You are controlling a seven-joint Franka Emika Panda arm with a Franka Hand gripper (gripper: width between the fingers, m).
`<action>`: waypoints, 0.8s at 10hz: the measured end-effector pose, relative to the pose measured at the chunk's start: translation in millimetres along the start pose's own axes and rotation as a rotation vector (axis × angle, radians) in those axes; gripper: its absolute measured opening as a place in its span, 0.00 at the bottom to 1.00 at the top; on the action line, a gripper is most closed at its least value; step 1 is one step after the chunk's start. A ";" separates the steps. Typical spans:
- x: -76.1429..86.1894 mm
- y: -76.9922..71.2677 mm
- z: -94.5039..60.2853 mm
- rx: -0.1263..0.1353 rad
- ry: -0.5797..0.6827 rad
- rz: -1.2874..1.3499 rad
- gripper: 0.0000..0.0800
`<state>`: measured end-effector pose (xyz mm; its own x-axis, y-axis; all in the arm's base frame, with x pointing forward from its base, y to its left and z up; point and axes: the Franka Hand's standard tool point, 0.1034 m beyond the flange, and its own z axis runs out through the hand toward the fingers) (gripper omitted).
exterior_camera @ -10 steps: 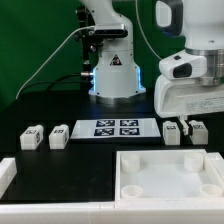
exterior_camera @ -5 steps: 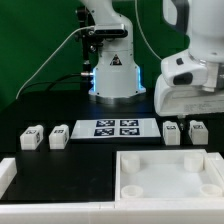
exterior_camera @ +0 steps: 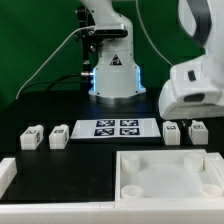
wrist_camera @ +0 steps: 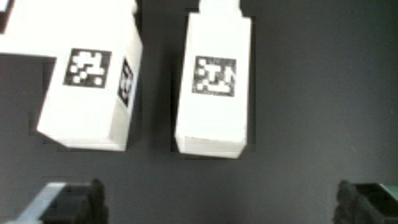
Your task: Assemble one leg
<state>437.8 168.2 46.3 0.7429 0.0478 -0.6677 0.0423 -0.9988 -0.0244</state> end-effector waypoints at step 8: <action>-10.0 -9.9 46.1 -0.009 -0.093 0.111 0.81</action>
Offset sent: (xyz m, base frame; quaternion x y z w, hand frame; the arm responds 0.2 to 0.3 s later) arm -0.0303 0.0084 -0.0086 0.0030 -0.0359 0.0462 0.9983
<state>399.2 177.1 18.9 0.6784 -0.0648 -0.7319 -0.0306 -0.9977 0.0599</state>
